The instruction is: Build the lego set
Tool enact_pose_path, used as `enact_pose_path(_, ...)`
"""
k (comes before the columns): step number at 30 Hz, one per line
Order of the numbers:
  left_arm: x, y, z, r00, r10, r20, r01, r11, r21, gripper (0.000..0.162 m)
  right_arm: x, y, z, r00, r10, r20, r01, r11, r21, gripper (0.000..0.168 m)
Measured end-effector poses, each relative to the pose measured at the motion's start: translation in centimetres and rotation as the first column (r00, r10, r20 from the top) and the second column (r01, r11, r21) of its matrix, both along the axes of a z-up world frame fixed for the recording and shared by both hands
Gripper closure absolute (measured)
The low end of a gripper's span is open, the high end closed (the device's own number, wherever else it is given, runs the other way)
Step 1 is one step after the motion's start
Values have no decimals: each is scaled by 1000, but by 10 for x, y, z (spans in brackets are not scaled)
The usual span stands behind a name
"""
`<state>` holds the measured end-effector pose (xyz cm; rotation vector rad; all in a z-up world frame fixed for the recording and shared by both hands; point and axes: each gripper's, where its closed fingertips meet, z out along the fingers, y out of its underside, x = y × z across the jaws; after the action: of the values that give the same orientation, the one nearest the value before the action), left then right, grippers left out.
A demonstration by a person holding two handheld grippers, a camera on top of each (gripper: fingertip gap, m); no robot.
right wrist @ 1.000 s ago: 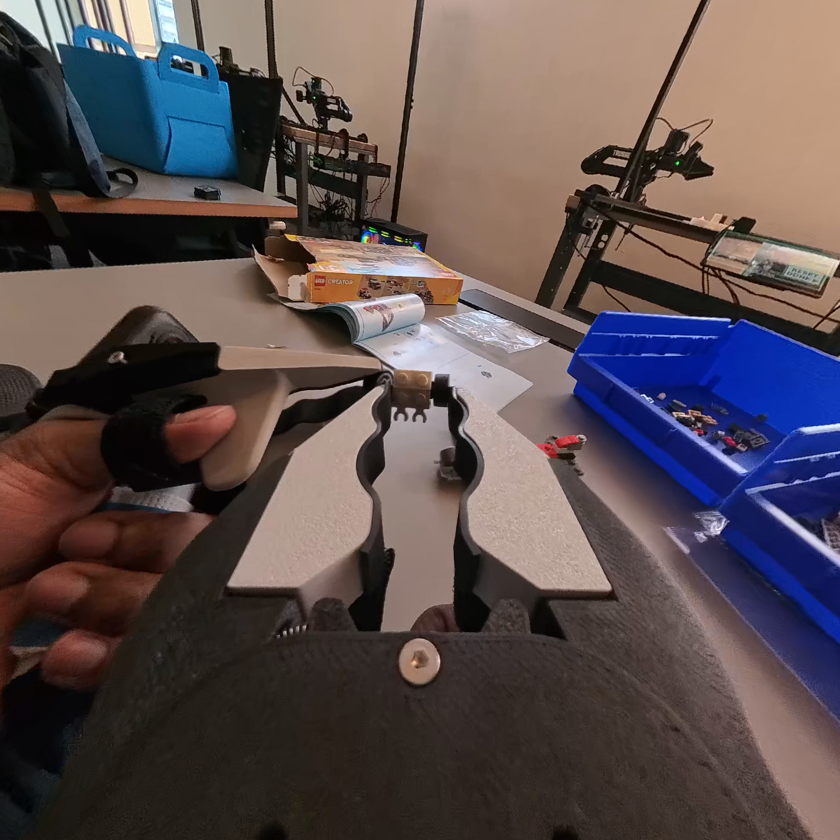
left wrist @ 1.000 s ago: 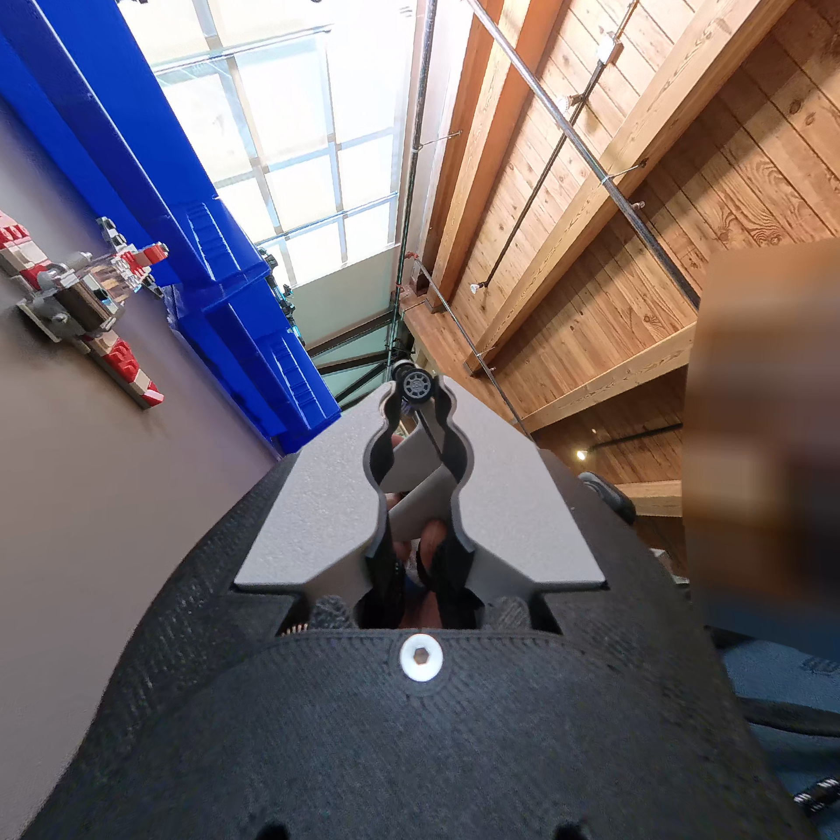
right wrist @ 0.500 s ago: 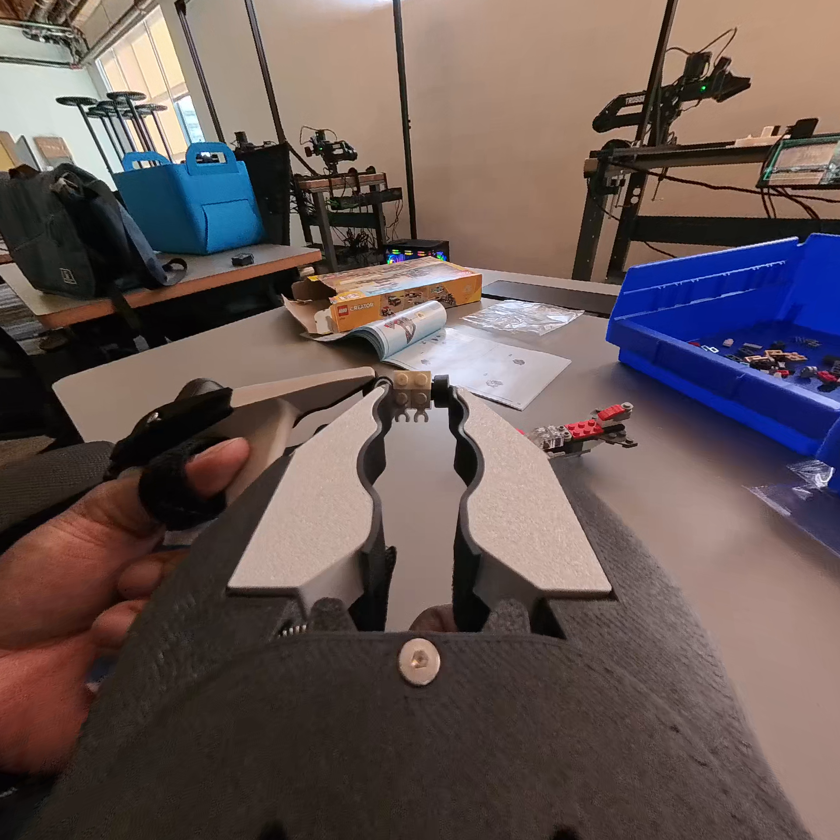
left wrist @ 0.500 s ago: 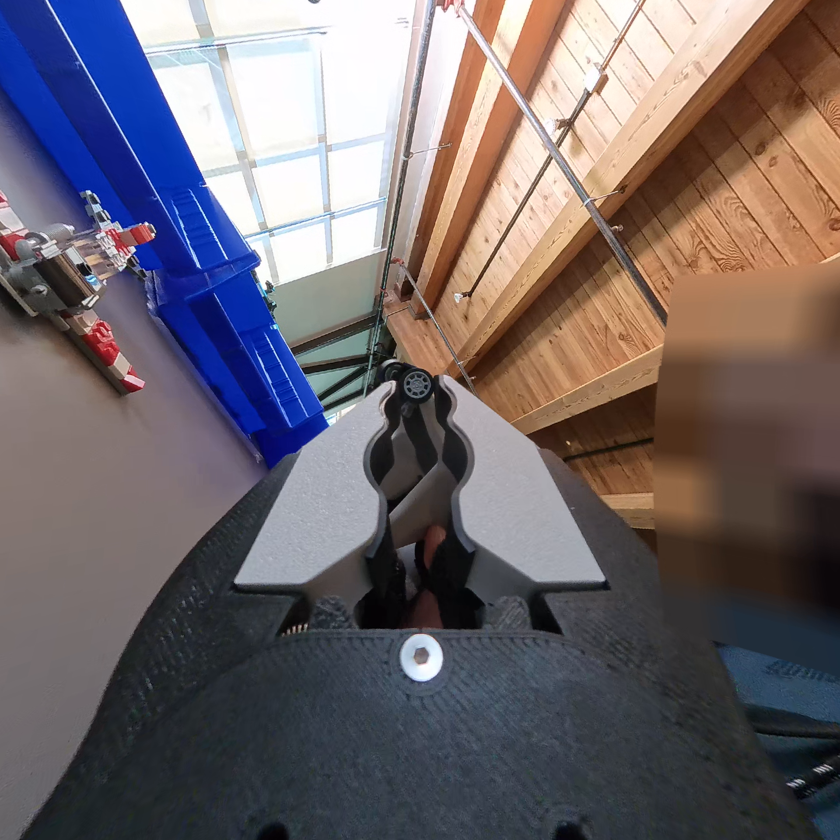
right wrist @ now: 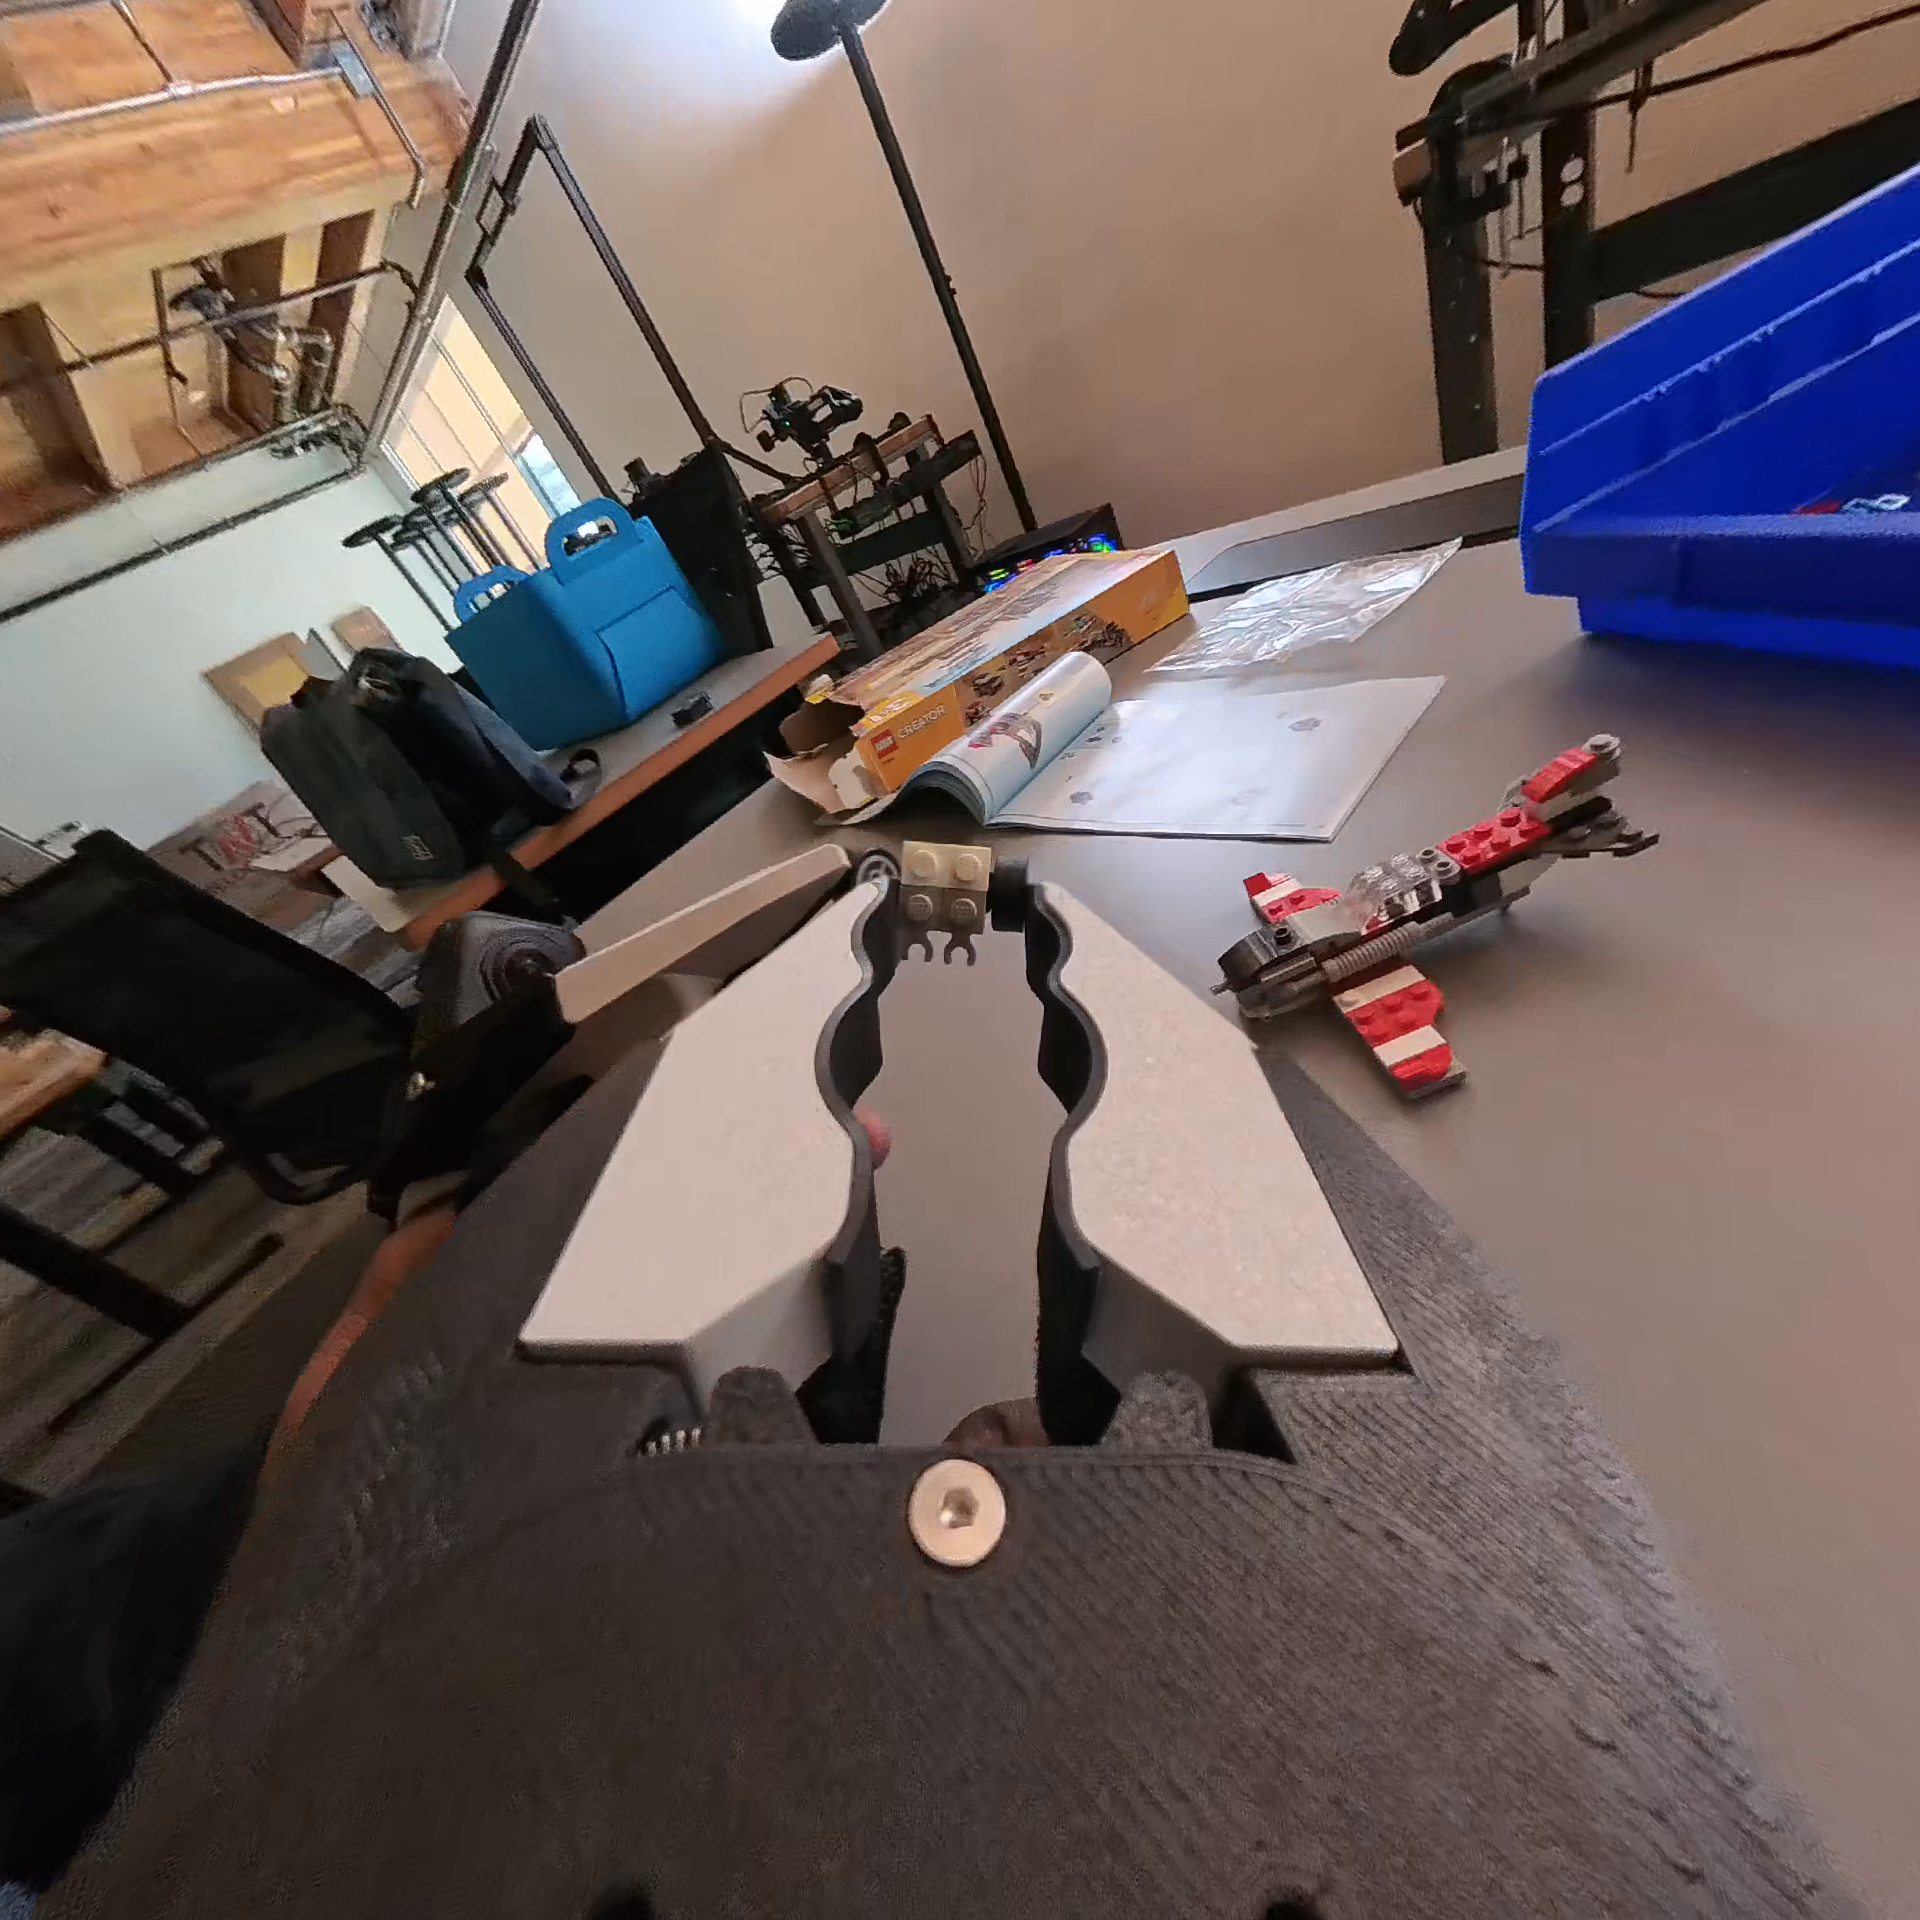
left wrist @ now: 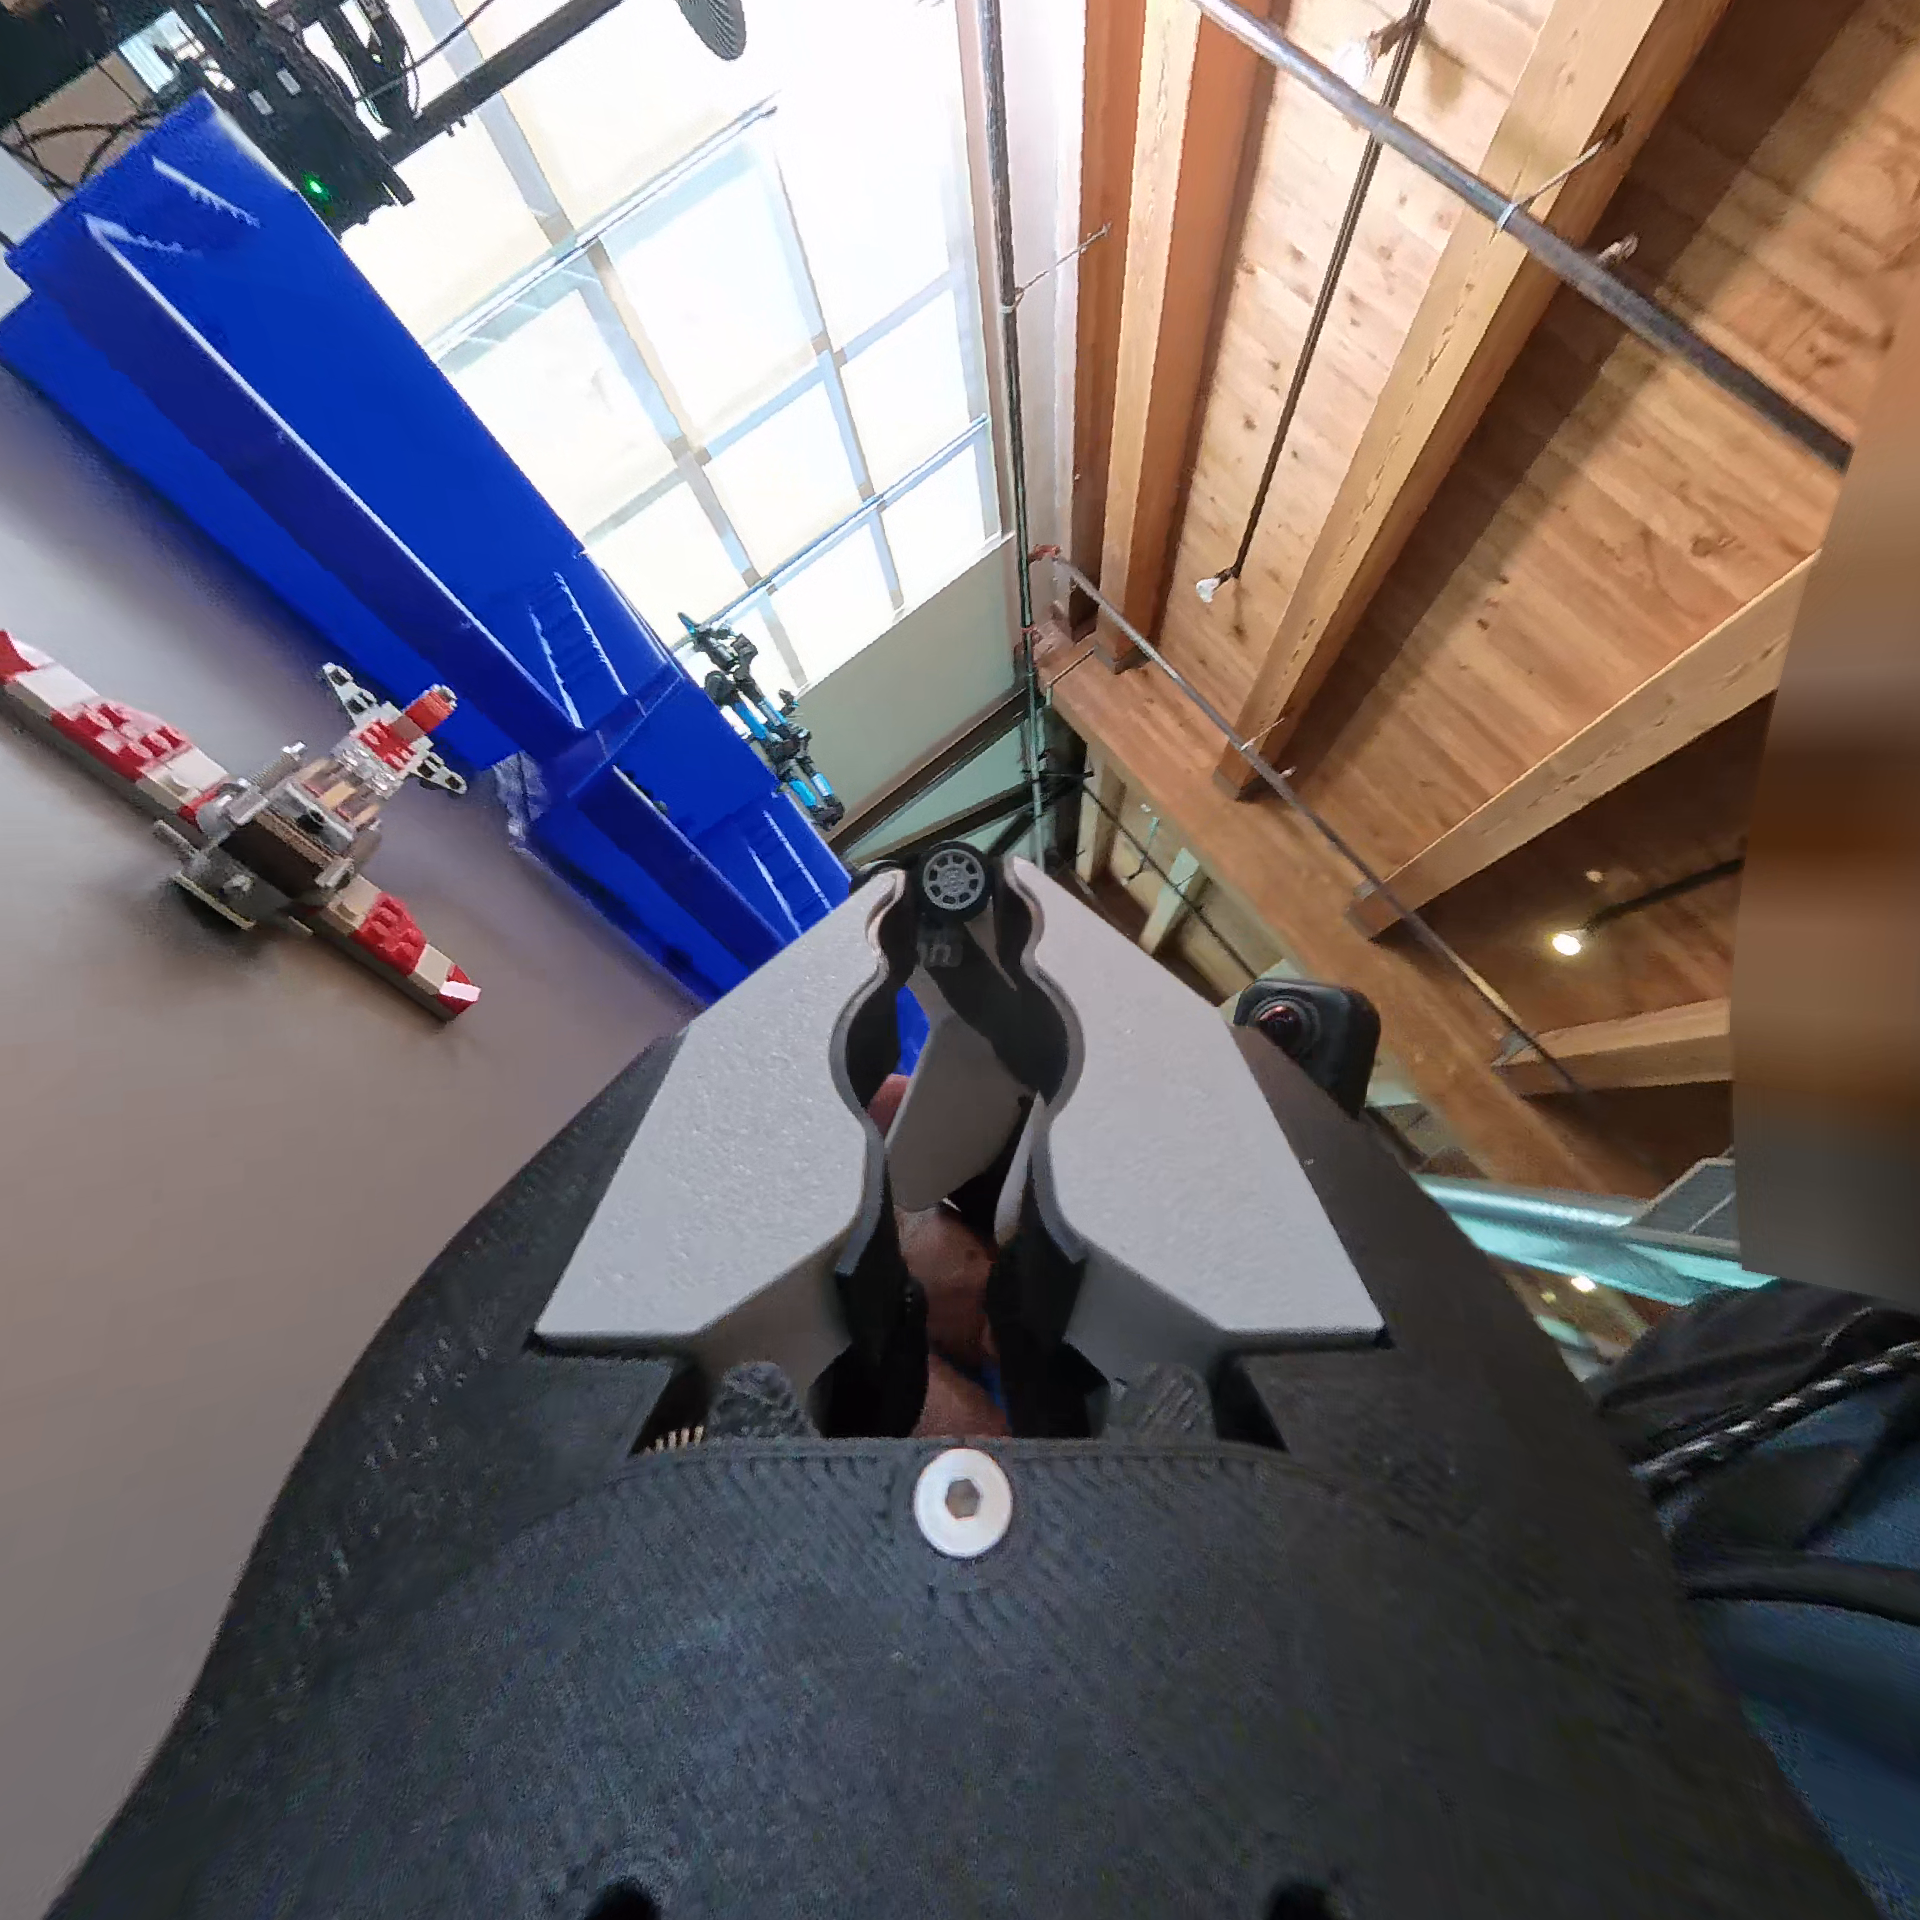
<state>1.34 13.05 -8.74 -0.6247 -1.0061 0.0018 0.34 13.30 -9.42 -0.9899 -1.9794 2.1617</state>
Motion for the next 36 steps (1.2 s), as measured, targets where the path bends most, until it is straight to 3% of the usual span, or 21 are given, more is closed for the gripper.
enact_pose_path(9, 1, 3, 5, 994, 84, -73, -103, 948, -302, 148, 0, 2, 5, 997, 24, 72, -19, 997, -71, 144)
enact_pose_path(23, -1, 1, 8, 983, 112, -145, -168, 868, -468, 148, 1, -5, 2, 908, 251, 335, -115, 919, -378, 145)
enact_pose_path(28, -2, 2, 6, 979, 122, -164, -191, 826, -529, 148, 0, -4, 0, 902, 255, 348, -113, 918, -380, 145)
enact_pose_path(36, -8, 2, 0, 974, 115, -198, -221, 689, -690, 147, -6, -4, -7, 919, 211, 334, -113, 950, -290, 145)
